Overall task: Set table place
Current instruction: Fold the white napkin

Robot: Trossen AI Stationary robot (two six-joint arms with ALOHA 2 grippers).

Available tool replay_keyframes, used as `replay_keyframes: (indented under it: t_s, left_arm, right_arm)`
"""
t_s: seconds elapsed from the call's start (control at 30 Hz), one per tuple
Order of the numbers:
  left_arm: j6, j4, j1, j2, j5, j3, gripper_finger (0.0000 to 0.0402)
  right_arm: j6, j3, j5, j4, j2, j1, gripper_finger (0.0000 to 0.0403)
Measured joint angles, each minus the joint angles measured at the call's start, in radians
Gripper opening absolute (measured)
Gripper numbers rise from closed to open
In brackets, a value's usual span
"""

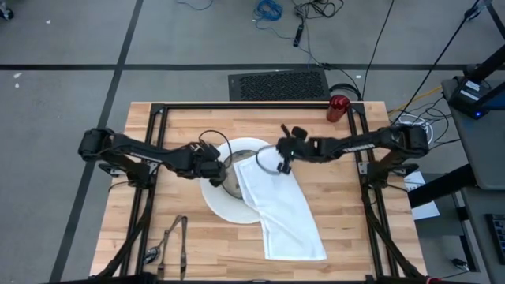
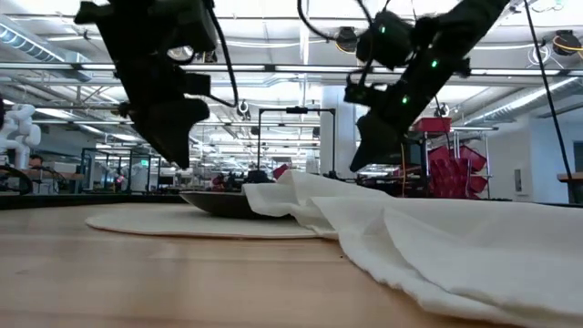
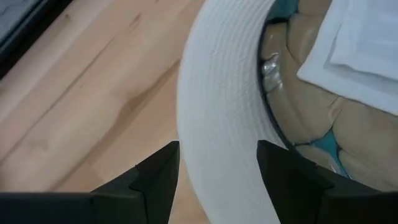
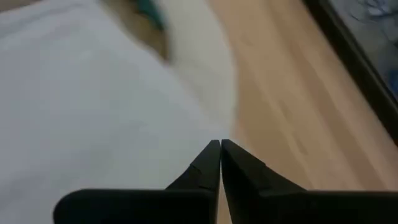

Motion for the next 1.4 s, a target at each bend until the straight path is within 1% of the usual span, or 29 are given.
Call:
replay_keyframes:
  t_s: [0.1,0.2,0.27,0.33,0.4,0.47,0.53,0.67,0.8,0.87,0.93,1.0,1.07,1.13,1.17,1.23,1.3,1.4]
  left_arm:
    - [-0.064,-0.046,-0.017,-0.019,0.002,0.001,0.0201]
    - [-0.124,-0.073,-0.037,-0.012,0.022,-0.001,0.0201]
    - [-0.156,-0.064,-0.048,0.004,0.054,-0.013,0.0201]
    - [-0.196,-0.061,-0.061,0.027,0.077,-0.035,0.0201]
    - [-0.249,-0.049,-0.075,0.046,0.088,-0.062,0.0201]
    - [-0.286,-0.05,-0.086,0.073,0.104,-0.09,0.0201]
    - [-0.306,-0.033,-0.093,0.099,0.118,-0.118,0.0201]
    - [-0.314,-0.012,-0.099,0.123,0.103,-0.14,0.0201]
    - [-0.317,-0.055,-0.099,0.128,0.087,-0.141,0.0201]
    - [-0.321,-0.11,-0.098,0.129,0.073,-0.141,0.0201]
    - [-0.337,-0.213,-0.095,0.129,0.084,-0.142,0.0201]
    - [-0.374,-0.343,-0.091,0.134,0.101,-0.154,0.0201]
    - [-0.426,-0.402,-0.09,0.131,0.095,-0.152,0.0201]
    - [-0.473,-0.493,-0.09,0.132,0.094,-0.171,0.0201]
    - [-0.49,-0.505,-0.09,0.132,0.095,-0.177,0.0201]
    - [-0.497,-0.464,-0.09,0.13,0.094,-0.183,0.0201]
    - [-0.497,-0.463,-0.09,0.13,0.097,-0.187,0.0201]
    - [-0.486,-0.41,-0.093,0.128,0.097,-0.165,0.0201]
  right_arm:
    - [-0.02,-0.019,-0.042,0.035,0.026,-0.053,0.0]
    - [-0.033,-0.021,-0.077,0.084,0.089,-0.075,0.0]
    - [-0.05,-0.021,-0.084,0.131,0.136,-0.074,0.0]
    - [-0.056,-0.021,-0.127,0.188,0.168,-0.066,0.0]
    - [-0.056,-0.021,-0.154,0.223,0.189,-0.054,0.0]
    - [-0.057,-0.021,-0.156,0.24,0.2,-0.044,0.0]
    - [-0.057,-0.021,-0.155,0.237,0.201,-0.042,0.0]
    - [-0.057,-0.021,-0.152,0.19,0.201,-0.059,0.0]
    - [-0.047,-0.015,-0.151,0.116,0.196,-0.087,0.0]
    - [-0.046,-0.014,-0.123,0.069,0.194,-0.098,0.0]
    - [-0.049,-0.013,-0.08,0.024,0.193,-0.1,0.0]
    - [-0.05,-0.015,-0.025,-0.034,0.189,-0.103,0.0]
    - [-0.051,-0.016,0.03,-0.086,0.187,-0.104,0.0]
    - [-0.048,-0.015,0.062,-0.131,0.187,-0.107,0.0]
    - [-0.044,-0.015,0.074,-0.15,0.187,-0.107,0.0]
    - [-0.041,-0.016,0.087,-0.166,0.187,-0.106,0.0]
    - [-0.04,-0.018,0.085,-0.158,0.182,-0.106,0.0]
    - [-0.039,-0.021,0.074,-0.138,0.164,-0.103,0.0]
